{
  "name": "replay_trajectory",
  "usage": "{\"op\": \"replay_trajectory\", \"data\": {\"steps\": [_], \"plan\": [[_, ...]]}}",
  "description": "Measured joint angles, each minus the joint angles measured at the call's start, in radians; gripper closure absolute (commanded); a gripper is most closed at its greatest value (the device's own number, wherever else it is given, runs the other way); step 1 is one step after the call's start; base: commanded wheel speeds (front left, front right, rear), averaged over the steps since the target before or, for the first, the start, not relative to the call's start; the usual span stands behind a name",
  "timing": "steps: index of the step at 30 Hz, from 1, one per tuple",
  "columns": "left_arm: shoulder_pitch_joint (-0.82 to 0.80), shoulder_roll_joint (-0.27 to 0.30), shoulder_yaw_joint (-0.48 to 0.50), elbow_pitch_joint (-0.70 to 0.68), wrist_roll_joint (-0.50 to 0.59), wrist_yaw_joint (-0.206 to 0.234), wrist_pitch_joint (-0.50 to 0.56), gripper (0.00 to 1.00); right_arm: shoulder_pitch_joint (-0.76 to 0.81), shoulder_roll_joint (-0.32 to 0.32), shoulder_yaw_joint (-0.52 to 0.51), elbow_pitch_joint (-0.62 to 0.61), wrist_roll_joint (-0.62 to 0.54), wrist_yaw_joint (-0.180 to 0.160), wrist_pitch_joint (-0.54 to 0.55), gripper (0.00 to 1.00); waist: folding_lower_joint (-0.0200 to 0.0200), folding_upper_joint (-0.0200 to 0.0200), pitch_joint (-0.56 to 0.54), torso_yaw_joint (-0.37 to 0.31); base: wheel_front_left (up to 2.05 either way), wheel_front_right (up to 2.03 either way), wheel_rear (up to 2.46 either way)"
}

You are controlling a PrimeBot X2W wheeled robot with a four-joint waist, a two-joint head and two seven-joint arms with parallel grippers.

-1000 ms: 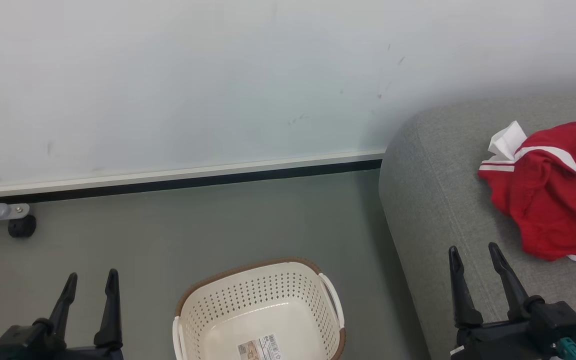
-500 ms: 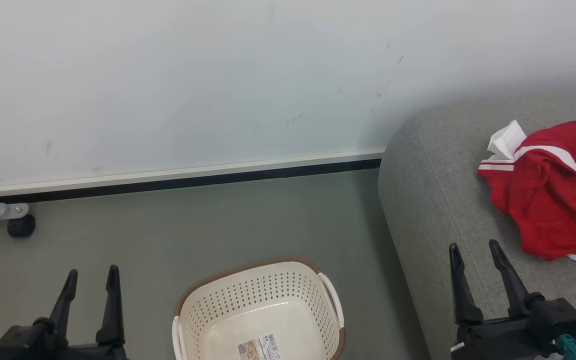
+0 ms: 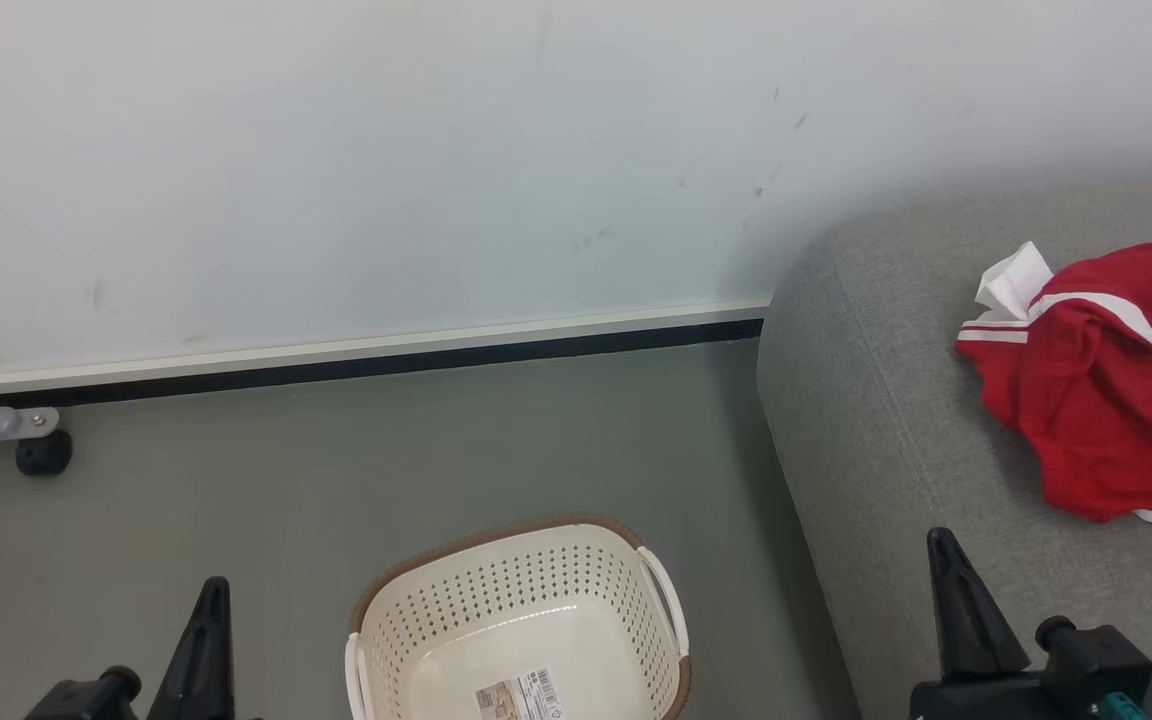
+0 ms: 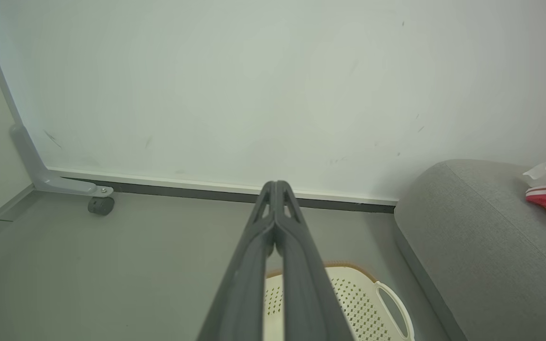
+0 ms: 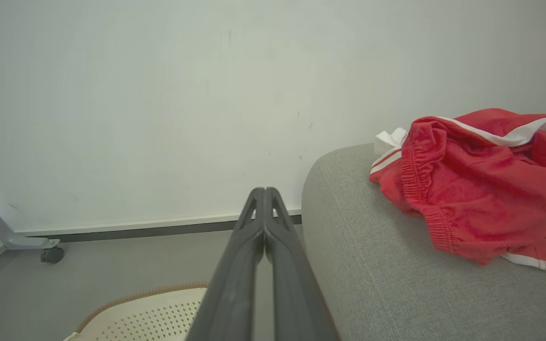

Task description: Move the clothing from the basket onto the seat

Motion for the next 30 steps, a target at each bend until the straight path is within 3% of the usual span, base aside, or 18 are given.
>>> {"op": "replay_trajectory", "data": {"steps": [30], "plan": [[-0.025, -0.066, 0.091, 0.043, -0.298, -0.062, 0.109, 1.0, -0.019, 0.023, -0.102, 0.052, 0.392, 0.049, 0.114, 1.0, 0.0, 0.0, -0.004, 0.017, 0.0, 0.0, 0.0]]}}
